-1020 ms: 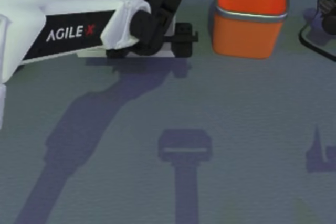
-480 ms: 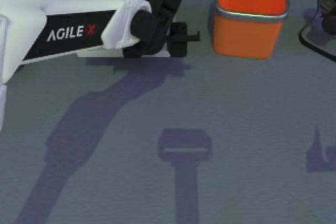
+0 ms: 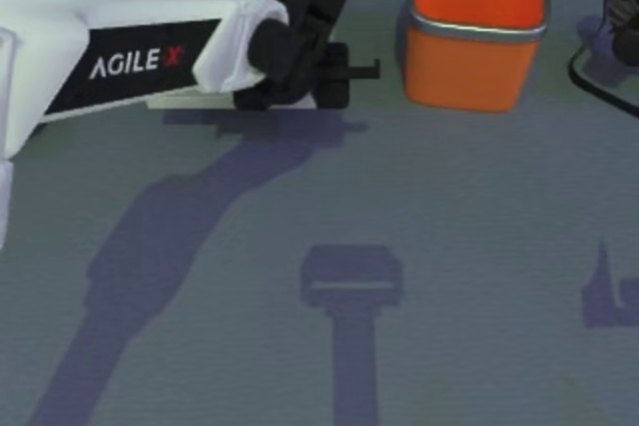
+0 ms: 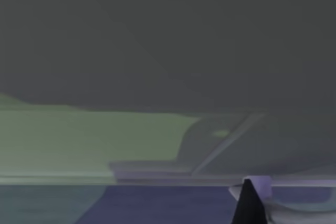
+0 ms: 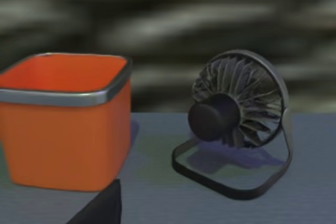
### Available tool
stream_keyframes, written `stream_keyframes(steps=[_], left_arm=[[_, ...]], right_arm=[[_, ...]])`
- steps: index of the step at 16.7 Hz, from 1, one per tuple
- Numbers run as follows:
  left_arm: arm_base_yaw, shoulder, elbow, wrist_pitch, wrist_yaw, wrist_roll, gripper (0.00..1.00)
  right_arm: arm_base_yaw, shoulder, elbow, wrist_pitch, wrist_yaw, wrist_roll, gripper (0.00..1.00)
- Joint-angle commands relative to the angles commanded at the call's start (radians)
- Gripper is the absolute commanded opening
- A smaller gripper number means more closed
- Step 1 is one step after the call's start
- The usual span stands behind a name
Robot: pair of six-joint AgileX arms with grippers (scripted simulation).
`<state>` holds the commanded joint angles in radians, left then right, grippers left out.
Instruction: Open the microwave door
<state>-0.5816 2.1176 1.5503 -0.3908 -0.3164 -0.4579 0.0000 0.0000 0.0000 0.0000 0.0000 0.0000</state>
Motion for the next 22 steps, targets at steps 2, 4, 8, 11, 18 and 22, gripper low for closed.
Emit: stream_keyframes(steps=[2, 4, 8, 11, 18, 22], left_arm=[[0.001, -0.007, -0.014, 0.004, -0.006, -0.003, 0.00], [0.002, -0.032, -0.042, 0.023, -0.018, -0.012, 0.00], [0.003, -0.061, -0.084, 0.046, -0.037, -0.024, 0.00], [0.003, -0.061, -0.084, 0.046, -0.037, -0.024, 0.00], [0.003, -0.061, -0.084, 0.046, -0.037, -0.024, 0.00], [0.003, -0.061, -0.084, 0.046, -0.037, -0.024, 0.00]], right_arm=[[0.000, 0.000, 0.000, 0.000, 0.000, 0.000, 1.00], [0.000, 0.000, 0.000, 0.000, 0.000, 0.000, 1.00], [0.000, 0.000, 0.000, 0.000, 0.000, 0.000, 1.00], [0.000, 0.000, 0.000, 0.000, 0.000, 0.000, 1.00], [0.000, 0.000, 0.000, 0.000, 0.000, 0.000, 1.00], [0.000, 0.000, 0.000, 0.000, 0.000, 0.000, 1.00]])
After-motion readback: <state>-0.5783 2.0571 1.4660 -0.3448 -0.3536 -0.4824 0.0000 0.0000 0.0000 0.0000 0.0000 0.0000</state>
